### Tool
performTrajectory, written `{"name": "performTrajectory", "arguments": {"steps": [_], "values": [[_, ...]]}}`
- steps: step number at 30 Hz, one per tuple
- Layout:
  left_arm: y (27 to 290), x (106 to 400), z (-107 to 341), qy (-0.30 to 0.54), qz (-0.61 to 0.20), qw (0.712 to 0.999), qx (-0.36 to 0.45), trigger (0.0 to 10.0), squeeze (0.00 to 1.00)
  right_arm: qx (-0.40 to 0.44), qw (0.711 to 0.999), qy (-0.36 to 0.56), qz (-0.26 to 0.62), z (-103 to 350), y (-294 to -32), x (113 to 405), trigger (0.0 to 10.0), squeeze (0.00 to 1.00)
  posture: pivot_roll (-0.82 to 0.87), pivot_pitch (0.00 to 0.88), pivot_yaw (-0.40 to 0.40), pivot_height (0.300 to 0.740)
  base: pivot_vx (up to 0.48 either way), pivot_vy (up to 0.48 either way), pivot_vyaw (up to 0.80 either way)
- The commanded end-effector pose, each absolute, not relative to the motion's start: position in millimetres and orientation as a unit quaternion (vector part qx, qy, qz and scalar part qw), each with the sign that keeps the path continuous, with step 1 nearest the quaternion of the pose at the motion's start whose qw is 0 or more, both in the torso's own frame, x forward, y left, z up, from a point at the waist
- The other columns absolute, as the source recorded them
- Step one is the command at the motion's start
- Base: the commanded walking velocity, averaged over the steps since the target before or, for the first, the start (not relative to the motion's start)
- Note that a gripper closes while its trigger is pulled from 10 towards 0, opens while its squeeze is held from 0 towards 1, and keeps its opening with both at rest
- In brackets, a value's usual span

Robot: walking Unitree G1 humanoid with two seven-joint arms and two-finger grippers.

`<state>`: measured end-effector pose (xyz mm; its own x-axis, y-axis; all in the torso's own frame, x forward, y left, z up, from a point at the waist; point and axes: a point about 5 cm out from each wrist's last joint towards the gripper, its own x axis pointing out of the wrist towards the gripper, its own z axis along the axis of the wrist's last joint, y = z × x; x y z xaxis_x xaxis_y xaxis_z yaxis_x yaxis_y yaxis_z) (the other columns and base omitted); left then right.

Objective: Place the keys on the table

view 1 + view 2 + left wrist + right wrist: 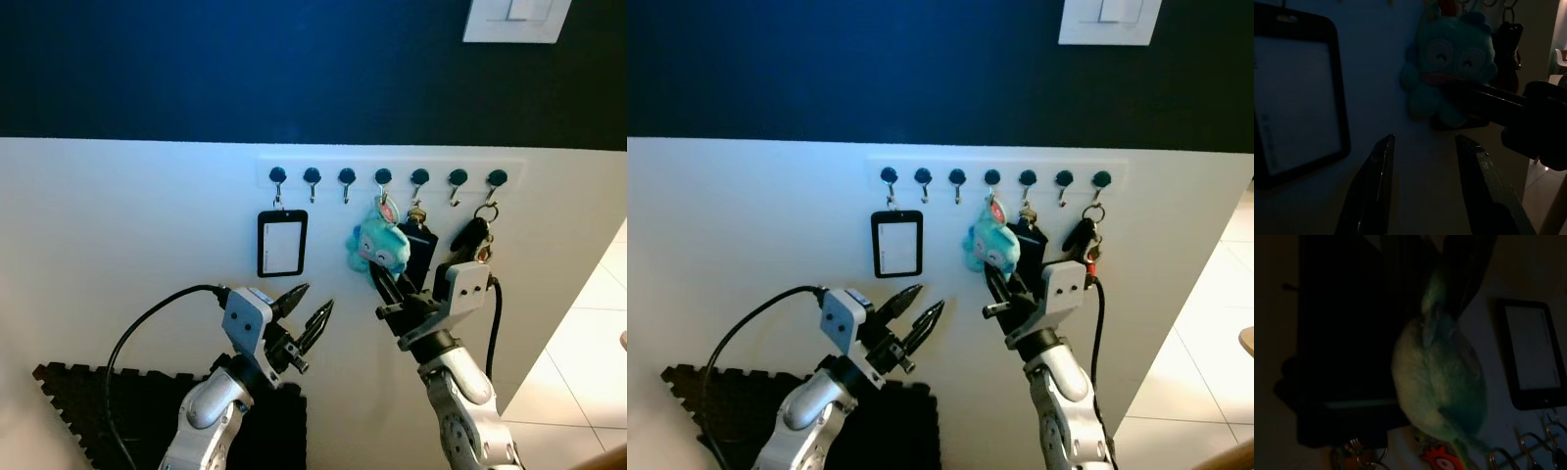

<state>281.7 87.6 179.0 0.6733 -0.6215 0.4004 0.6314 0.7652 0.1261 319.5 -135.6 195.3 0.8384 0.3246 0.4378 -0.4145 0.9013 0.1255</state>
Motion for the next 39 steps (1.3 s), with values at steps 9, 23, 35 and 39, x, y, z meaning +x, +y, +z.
{"name": "performTrajectory", "arguments": {"steps": [9, 23, 35, 39], "values": [[96.2, 285.5, 175.0, -0.21, -0.322, 0.923, 0.006, 10.0, 0.0, 0.116, 0.939, -0.223, 0.237, 207.5, -119.3, 321.8, 10.0, 0.0, 0.04, 0.065, -0.014, 0.74, 0.0, 0.0, 0.0], [94.1, 284.6, 174.1, -0.211, -0.322, 0.923, 0.003, 10.0, 0.0, 0.109, 0.922, -0.257, 0.269, 217.4, -105.9, 308.3, 10.0, 0.0, 0.04, 0.074, -0.011, 0.74, 0.0, 0.0, 0.0], [92.4, 283.2, 174.3, -0.212, -0.323, 0.922, -0.003, 10.0, 0.0, 0.094, 0.904, -0.289, 0.301, 235.0, -93.6, 293.0, 10.0, 0.0, 0.03, 0.081, -0.013, 0.74, 0.0, 0.0, 0.0], [92.2, 283.1, 174.6, -0.212, -0.323, 0.922, -0.004, 10.0, 0.0, 0.095, 0.9, -0.301, 0.302, 242.3, -92.0, 291.9, 10.0, 0.0, 0.04, 0.081, -0.013, 0.74, 0.0, 0.0, 0.0]]}}
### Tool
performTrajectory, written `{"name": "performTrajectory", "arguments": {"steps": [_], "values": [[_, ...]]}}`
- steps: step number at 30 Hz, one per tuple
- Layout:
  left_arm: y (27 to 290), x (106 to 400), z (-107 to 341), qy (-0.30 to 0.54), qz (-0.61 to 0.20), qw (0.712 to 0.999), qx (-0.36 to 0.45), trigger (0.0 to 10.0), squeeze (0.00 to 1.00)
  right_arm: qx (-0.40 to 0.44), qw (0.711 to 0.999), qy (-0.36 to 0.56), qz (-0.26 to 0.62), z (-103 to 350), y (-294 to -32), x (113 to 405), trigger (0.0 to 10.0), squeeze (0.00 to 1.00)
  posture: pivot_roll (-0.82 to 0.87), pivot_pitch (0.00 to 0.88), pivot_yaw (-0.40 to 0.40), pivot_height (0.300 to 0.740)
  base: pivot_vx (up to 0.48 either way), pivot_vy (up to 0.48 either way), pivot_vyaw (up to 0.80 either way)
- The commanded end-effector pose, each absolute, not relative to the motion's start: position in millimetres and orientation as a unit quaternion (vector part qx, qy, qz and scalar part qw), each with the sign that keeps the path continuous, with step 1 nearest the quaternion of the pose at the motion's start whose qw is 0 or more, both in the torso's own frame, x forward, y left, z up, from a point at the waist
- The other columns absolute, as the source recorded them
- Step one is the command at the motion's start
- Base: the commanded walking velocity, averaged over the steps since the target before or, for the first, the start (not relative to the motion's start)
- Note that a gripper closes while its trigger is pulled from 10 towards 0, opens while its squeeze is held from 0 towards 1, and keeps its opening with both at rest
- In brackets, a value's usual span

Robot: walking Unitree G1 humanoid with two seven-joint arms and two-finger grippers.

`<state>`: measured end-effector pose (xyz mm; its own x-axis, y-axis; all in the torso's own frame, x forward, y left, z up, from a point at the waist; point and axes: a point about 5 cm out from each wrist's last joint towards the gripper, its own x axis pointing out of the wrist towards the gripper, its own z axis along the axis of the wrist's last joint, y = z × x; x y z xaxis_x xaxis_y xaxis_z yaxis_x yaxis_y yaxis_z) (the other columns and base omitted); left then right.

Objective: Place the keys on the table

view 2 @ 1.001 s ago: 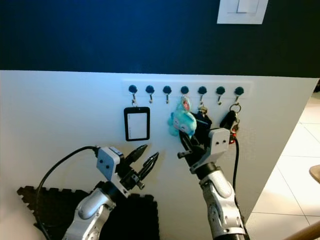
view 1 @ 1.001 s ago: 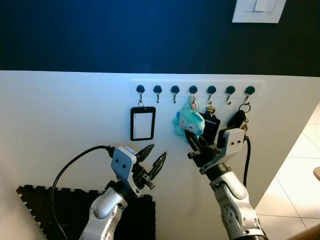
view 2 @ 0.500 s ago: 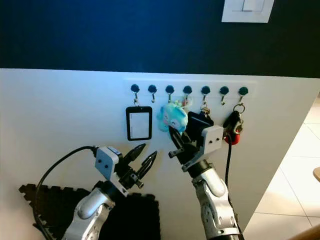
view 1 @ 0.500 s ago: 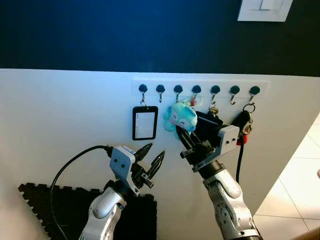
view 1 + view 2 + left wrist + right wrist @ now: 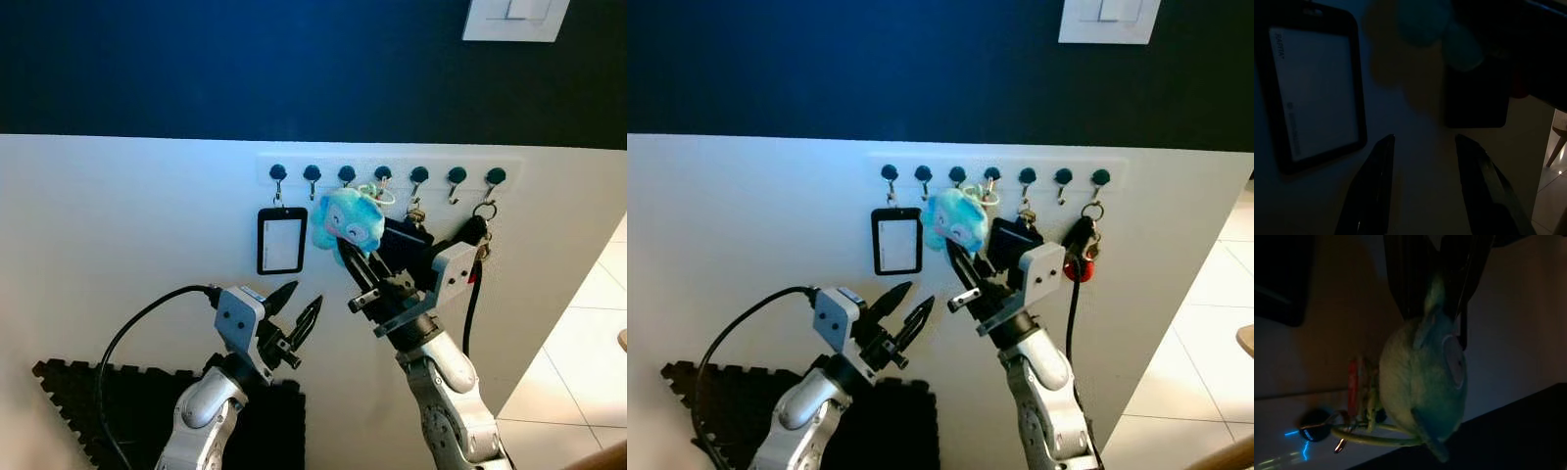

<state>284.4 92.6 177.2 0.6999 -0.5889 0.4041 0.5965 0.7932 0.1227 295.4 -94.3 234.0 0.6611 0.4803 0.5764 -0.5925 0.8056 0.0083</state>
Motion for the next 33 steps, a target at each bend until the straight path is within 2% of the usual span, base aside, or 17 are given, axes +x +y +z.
{"name": "performTrajectory", "arguments": {"steps": [1, 7, 9, 10, 15, 19, 24, 30, 32, 33], "values": [[92.1, 283.1, 174.6, -0.212, -0.324, 0.922, -0.004, 10.0, 0.0, 0.095, 0.898, -0.306, 0.301, 245.4, -92.0, 291.8, 10.0, 0.0, 0.04, 0.082, -0.013, 0.74, 0.0, 0.0, 0.0], [90.9, 282.5, 173.7, -0.209, -0.329, 0.921, 0.0, 10.0, 0.0, 0.095, 0.899, -0.311, 0.295, 252.4, -93.7, 294.0, 10.0, 0.0, 0.04, 0.081, -0.013, 0.74, 0.0, 0.0, 0.0], [89.4, 282.1, 172.4, -0.206, -0.334, 0.92, 0.002, 10.0, 0.0, 0.105, 0.914, -0.283, 0.272, 248.2, -100.3, 301.7, 10.0, 0.0, 0.04, 0.081, -0.013, 0.74, 0.0, 0.0, 0.0], [87.8, 281.6, 171.3, -0.203, -0.339, 0.918, 0.008, 10.0, 0.0, 0.101, 0.93, -0.257, 0.242, 242.5, -107.7, 309.2, 10.0, 0.0, 0.04, 0.08, -0.013, 0.74, 0.0, 0.0, 0.0], [86.9, 281.0, 171.3, -0.203, -0.341, 0.918, 0.006, 10.0, 0.0, 0.133, 0.933, -0.253, 0.22, 242.1, -118.5, 314.4, 10.0, 0.0, 0.04, 0.08, -0.011, 0.74, 0.0, 0.0, 0.0], [86.1, 280.2, 169.9, -0.201, -0.345, 0.917, 0.009, 10.0, 0.0, 0.13, 0.946, -0.223, 0.194, 234.3, -125.5, 322.2, 10.0, 0.0, 0.04, 0.08, -0.01, 0.74, 0.0, 0.0, 0.0], [86.7, 280.4, 170.2, -0.201, -0.344, 0.917, 0.01, 10.0, 0.0, 0.144, 0.941, -0.231, 0.199, 238.3, -125.9, 322.2, 10.0, 0.0, 0.04, 0.082, -0.01, 0.74, 0.0, 0.0, 0.0], [86.8, 279.9, 169.8, -0.2, -0.346, 0.916, 0.016, 10.0, 0.0, 0.169, 0.917, -0.279, 0.231, 257.4, -119.7, 314.5, 10.0, 0.0, 0.04, 0.081, -0.012, 0.74, 0.0, 0.0, 0.0], [86.7, 279.8, 169.7, -0.2, -0.347, 0.916, 0.018, 10.0, 0.0, 0.24, 0.902, -0.285, 0.219, 264.5, -123.8, 315.6, 10.0, 0.0, 0.04, 0.081, -0.013, 0.74, 0.0, 0.0, 0.0], [86.7, 279.8, 169.7, -0.2, -0.347, 0.916, 0.018, 10.0, 0.0, 0.24, 0.902, -0.285, 0.219, 264.5, -123.8, 315.6, 10.0, 0.0, 0.04, 0.081, -0.013, 0.74, 0.0, 0.0, 0.0]]}}
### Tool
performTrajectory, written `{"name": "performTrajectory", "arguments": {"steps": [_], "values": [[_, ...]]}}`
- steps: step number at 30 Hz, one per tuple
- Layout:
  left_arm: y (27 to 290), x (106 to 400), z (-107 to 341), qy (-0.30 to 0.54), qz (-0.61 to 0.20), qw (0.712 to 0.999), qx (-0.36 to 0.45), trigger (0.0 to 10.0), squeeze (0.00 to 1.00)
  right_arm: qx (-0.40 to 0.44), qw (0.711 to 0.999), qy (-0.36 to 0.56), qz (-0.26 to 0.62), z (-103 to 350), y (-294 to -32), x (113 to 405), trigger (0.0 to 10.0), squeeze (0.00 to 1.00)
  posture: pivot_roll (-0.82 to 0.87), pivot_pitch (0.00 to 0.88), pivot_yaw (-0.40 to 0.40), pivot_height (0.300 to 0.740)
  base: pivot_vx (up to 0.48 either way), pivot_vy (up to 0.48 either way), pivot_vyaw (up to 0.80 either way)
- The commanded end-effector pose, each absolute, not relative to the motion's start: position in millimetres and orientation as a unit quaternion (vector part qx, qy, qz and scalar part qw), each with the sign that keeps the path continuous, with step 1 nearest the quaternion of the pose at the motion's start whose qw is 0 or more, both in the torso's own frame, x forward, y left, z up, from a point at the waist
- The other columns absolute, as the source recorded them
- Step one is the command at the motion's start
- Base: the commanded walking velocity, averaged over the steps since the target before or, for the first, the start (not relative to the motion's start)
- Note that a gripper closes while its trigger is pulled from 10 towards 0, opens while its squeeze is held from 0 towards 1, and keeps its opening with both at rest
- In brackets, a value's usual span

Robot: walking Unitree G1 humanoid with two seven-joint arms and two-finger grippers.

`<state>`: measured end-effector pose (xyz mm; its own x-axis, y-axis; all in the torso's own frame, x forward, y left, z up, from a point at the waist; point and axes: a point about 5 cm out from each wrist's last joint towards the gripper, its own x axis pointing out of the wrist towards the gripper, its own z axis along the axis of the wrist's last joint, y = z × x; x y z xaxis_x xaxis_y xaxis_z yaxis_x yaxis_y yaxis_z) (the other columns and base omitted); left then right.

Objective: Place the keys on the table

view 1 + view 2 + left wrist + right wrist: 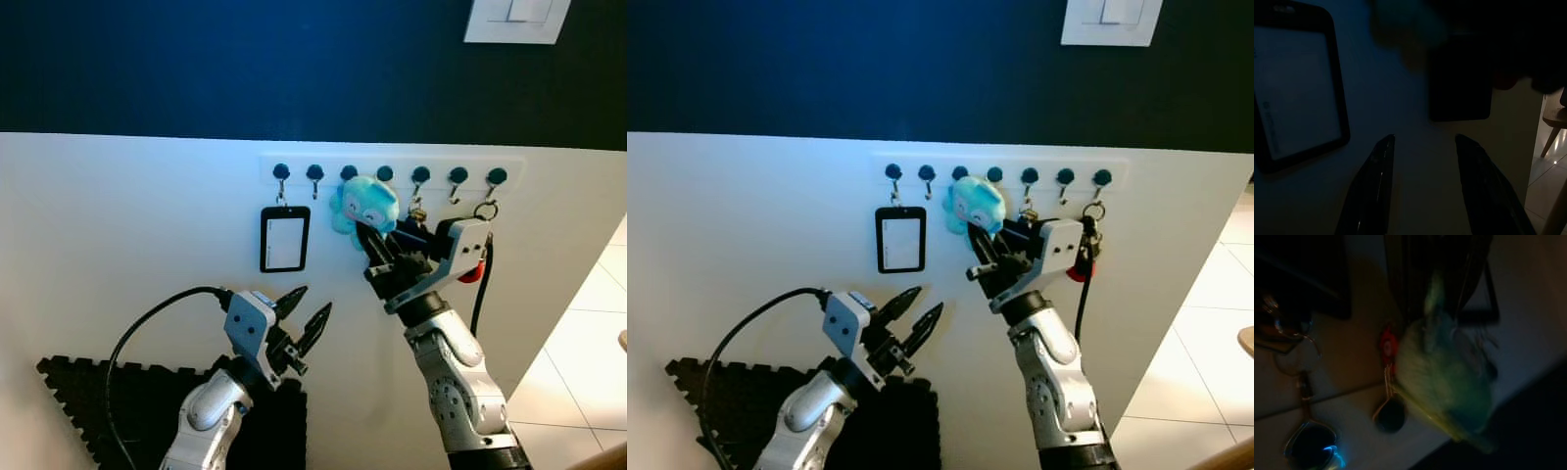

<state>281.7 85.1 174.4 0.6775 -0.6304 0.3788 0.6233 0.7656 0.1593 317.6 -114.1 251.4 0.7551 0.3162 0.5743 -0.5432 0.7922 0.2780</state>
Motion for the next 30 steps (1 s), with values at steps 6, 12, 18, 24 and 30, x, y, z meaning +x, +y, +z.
{"name": "performTrajectory", "arguments": {"steps": [6, 12, 18, 24, 30], "values": [[86.8, 279.7, 169.6, -0.199, -0.347, 0.916, 0.019, 10.0, 0.0, 0.255, 0.899, -0.284, 0.216, 268.1, -128.5, 318.2, 10.0, 0.0, 0.04, 0.083, -0.012, 0.74, 0.0, 0.0, 0.0], [87.3, 279.5, 169.5, -0.199, -0.347, 0.916, 0.02, 10.0, 0.0, 0.281, 0.881, -0.314, 0.216, 284.7, -131.8, 313.1, 10.0, 0.0, 0.04, 0.087, -0.009, 0.74, 0.0, 0.0, 0.0], [87.6, 279.3, 169.4, -0.198, -0.348, 0.916, 0.02, 10.0, 0.0, 0.212, 0.884, -0.301, 0.29, 289.7, -110.9, 306.9, 10.0, 0.0, 0.04, 0.088, -0.007, 0.74, 0.0, 0.0, 0.0], [87.6, 279.4, 169.4, -0.198, -0.347, 0.916, 0.019, 10.0, 0.0, 0.158, 0.875, -0.268, 0.371, 278.0, -88.2, 295.9, 10.0, 0.0, 0.04, 0.089, -0.009, 0.74, 0.0, 0.0, 0.0], [88.0, 278.7, 168.2, -0.196, -0.347, 0.917, 0.019, 10.0, 0.0, 0.135, 0.874, -0.233, 0.404, 261.8, -79.8, 290.7, 10.0, 0.0, 0.04, 0.091, -0.009, 0.74, 0.0, 0.0, 0.0]]}}
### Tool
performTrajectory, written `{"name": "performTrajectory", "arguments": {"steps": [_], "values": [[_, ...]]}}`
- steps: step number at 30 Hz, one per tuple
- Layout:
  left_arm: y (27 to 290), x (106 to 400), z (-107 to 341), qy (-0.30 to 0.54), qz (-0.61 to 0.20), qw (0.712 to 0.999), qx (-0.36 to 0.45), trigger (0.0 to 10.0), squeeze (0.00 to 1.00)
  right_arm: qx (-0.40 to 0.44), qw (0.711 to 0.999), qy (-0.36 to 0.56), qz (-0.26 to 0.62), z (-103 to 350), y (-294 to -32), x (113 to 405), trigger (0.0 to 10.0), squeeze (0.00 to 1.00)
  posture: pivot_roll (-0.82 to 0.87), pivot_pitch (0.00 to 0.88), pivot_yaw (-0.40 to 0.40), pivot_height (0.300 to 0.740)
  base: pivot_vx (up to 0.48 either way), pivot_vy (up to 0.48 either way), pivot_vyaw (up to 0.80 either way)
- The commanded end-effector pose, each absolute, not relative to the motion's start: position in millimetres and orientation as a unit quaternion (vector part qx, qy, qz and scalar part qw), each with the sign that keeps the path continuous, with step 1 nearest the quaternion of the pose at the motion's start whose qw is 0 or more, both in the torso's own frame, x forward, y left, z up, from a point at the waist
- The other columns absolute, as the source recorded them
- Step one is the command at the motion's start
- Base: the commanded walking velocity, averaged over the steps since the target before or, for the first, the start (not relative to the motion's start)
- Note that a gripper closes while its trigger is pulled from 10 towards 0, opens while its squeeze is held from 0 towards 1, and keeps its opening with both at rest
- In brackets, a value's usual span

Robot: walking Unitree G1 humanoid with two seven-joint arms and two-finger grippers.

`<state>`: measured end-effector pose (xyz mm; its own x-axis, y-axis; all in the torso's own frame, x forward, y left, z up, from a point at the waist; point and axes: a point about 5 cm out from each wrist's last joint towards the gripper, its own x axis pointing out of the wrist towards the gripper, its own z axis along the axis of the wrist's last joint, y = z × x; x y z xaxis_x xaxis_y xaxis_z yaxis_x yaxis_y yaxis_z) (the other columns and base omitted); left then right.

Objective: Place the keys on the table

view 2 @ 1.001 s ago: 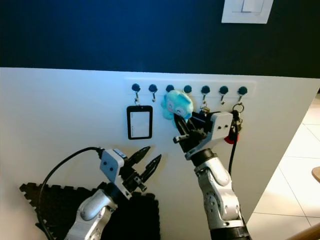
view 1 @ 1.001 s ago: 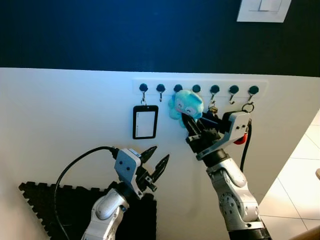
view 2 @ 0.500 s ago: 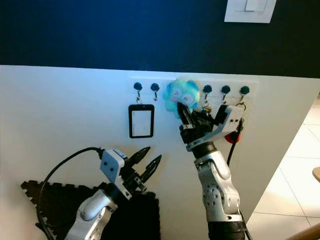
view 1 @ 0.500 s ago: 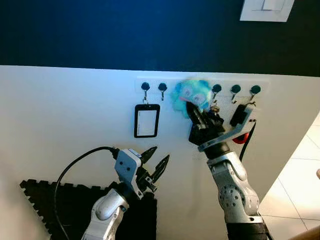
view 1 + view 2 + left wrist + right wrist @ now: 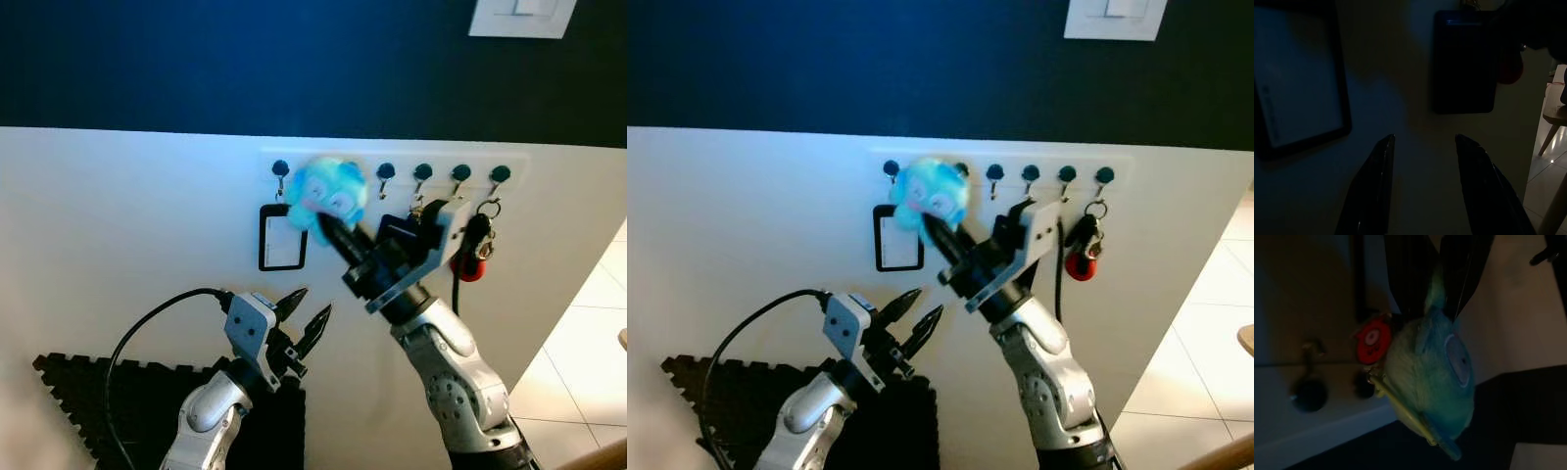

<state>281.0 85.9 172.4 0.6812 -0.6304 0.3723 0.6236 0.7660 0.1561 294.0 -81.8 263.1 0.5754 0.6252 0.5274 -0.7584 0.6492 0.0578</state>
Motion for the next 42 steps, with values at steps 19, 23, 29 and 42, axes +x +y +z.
{"name": "performTrajectory", "arguments": {"steps": [19, 23, 29, 42], "values": [[114.8, 283.0, 103.5, -0.051, -0.273, 0.956, 0.088, 10.0, 0.0, 0.107, 0.945, -0.102, 0.292, 166.5, -117.8, 285.3, 10.0, 0.0, 0.03, 0.077, -0.008, 0.74, 0.0, 0.0, 0.0], [136.1, 273.3, 60.0, 0.048, -0.219, 0.968, 0.108, 10.0, 0.0, 0.098, 0.962, -0.059, 0.249, 133.8, -130.1, 276.5, 10.0, 0.0, 0.02, 0.07, -0.003, 0.74, 0.0, 0.0, 0.0], [162.2, 257.7, 10.1, 0.172, -0.129, 0.974, 0.071, 10.0, 0.0, 0.09, 0.974, 0.122, 0.167, 33.0, -157.9, 246.1, 10.0, 0.0, 0.03, 0.051, -0.003, 0.74, 0.0, 0.0, 0.0], [180.2, 240.1, -29.2, 0.264, -0.065, 0.962, 0.027, 10.0, 0.0, 0.098, 0.95, 0.28, -0.097, -47.7, -222.2, 197.3, 10.0, 0.0, 0.03, 0.032, 0.012, 0.74, 0.0, 0.0, 0.0]]}}
